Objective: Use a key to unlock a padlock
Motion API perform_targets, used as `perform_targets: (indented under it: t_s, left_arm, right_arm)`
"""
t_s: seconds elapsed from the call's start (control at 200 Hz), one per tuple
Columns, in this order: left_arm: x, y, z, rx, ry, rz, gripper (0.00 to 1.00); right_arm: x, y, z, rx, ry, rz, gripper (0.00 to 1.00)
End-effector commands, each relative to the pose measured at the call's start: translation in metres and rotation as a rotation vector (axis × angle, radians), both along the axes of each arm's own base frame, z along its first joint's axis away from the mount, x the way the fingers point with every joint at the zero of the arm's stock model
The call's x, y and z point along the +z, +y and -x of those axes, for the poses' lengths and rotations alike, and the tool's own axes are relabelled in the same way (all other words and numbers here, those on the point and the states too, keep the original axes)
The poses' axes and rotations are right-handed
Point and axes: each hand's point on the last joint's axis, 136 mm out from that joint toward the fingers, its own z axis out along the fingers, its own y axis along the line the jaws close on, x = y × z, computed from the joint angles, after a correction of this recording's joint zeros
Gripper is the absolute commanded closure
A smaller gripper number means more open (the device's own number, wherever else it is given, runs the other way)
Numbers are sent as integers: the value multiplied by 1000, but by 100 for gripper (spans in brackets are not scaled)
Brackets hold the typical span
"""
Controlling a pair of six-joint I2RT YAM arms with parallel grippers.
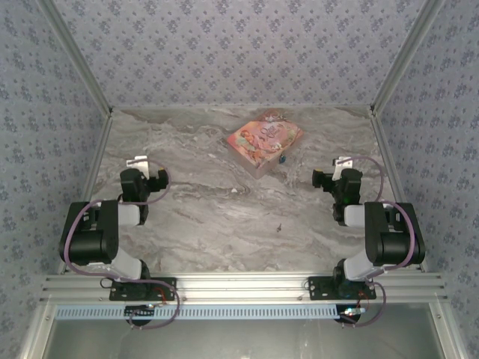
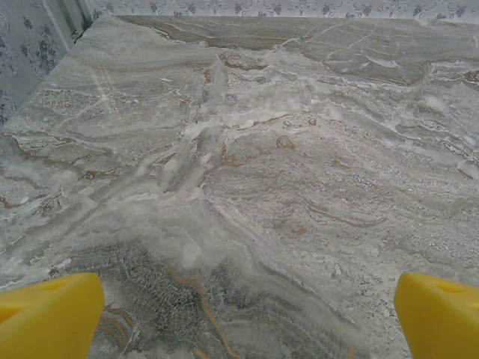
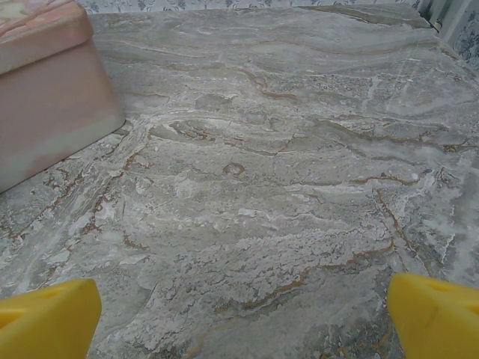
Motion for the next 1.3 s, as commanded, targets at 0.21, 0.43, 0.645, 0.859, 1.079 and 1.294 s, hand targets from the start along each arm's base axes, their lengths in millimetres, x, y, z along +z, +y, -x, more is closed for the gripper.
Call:
perform_targets:
  t_s: [0.21,0.43,0.645,0.859,1.079,1.294]
  left_arm:
    - [5,-4,-3,-16,-12,19,1]
    - [26,12,5,83,-31,18,0]
    - [81,22,12,223,3,194,1]
    - [130,-16,28,80,-60,438,1]
    - [124,-94,73,-161,66,579,0]
    - [105,-148,96,-267,103,674,1]
  right_arm:
    - [-2,0,-2,8,10,8,0]
    - [16,-1,-1,18,10,-16,0]
    - [47,7,24,1,62,-102,0]
    - [77,28,74,-40,195,-271,0]
    - [65,72,133,-27,417,-499,12]
    - [23,128,174,61,663,-536,23]
